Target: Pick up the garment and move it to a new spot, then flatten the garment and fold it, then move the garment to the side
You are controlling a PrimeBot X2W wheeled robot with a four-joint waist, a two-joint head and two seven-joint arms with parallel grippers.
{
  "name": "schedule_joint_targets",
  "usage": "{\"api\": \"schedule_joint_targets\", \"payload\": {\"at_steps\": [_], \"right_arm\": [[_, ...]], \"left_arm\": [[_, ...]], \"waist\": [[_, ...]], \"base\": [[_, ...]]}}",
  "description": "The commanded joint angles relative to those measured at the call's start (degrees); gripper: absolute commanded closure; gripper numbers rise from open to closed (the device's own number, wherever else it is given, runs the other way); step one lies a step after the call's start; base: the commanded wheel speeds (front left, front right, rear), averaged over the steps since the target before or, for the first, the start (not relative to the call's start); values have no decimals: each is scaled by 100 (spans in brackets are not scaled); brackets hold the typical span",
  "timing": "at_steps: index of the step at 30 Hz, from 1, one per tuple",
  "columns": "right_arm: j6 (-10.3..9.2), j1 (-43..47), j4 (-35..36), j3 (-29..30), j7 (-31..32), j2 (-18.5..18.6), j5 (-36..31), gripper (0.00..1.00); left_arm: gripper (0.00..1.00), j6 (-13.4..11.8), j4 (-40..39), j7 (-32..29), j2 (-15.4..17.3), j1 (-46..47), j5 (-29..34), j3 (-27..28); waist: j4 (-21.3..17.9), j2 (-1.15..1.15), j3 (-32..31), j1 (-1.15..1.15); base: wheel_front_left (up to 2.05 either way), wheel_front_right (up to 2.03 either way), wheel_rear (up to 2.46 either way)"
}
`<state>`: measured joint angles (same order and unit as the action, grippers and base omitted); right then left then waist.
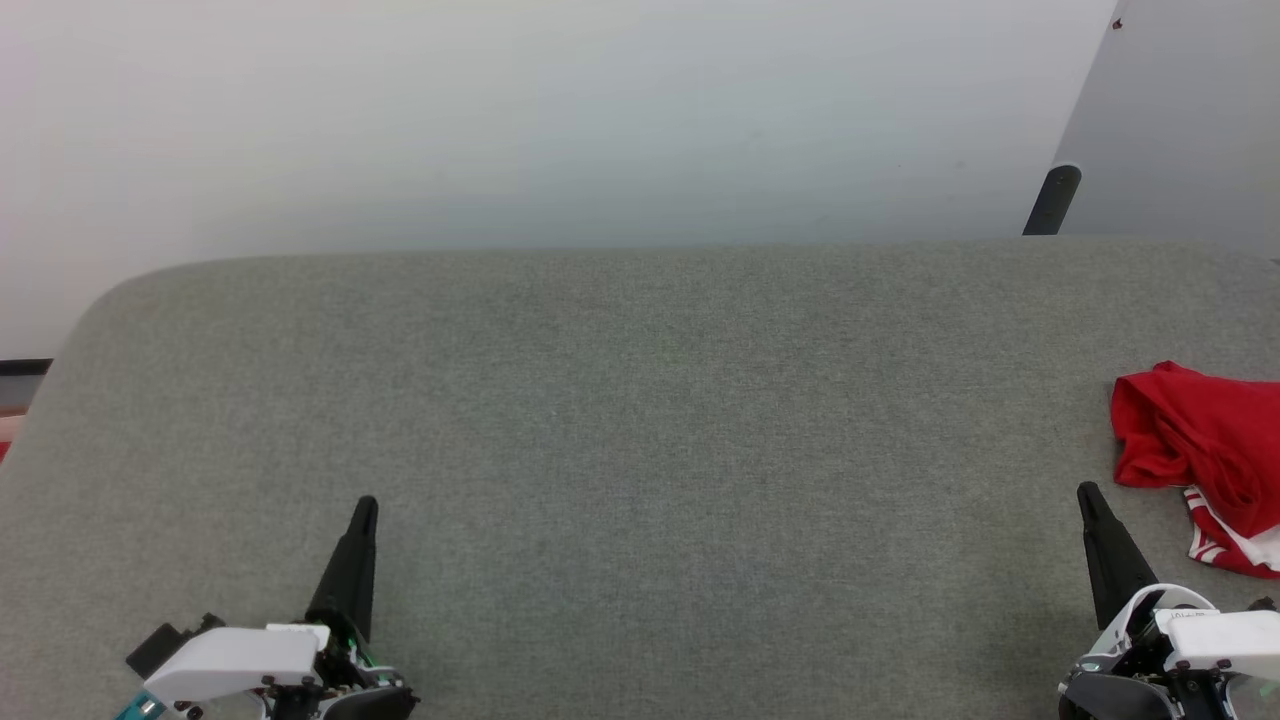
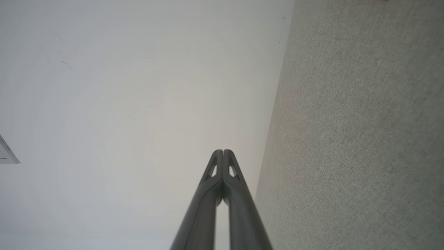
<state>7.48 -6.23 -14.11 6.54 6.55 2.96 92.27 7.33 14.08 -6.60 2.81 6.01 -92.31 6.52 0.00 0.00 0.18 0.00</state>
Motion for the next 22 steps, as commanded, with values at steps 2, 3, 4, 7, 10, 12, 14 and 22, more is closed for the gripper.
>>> {"api": "schedule_joint_targets", "payload": {"at_steps": [2,3,4,7,10,12,14,22], "right_arm": [[2,-13,-2,-3,0,-17,28,100],[2,-13,-2,-3,0,-17,28,100],[2,-13,-2,-3,0,-17,28,100],[2,-13,-2,-3,0,-17,28,100],[2,-13,-2,-3,-1,-17,28,100],[2,-13,-2,-3,-1,-17,28,100],[2,-13,-2,-4,-1,-17,28,100],[2,-13,-1,-4,-1,-17,28,100]], "left_arm": [[100,33,3,-7,-1,58,-20,12],[100,33,3,-7,-1,58,-20,12],[100,33,3,-7,-1,58,-20,12],[100,33,3,-7,-1,58,-20,12],[100,33,3,-7,-1,58,-20,12],[100,33,3,-7,-1,58,-20,12],[100,33,3,-7,-1,58,-20,12],[100,34,3,-7,-1,58,-20,11]], "waist": [[0,0,0,0],[0,0,0,0],[0,0,0,0],[0,0,0,0],[0,0,0,0],[0,0,0,0],[0,0,0,0],[0,0,0,0]], "base": [[0,0,0],[0,0,0],[0,0,0],[0,0,0],[0,0,0],[0,0,0],[0,0,0],[0,0,0]]}}
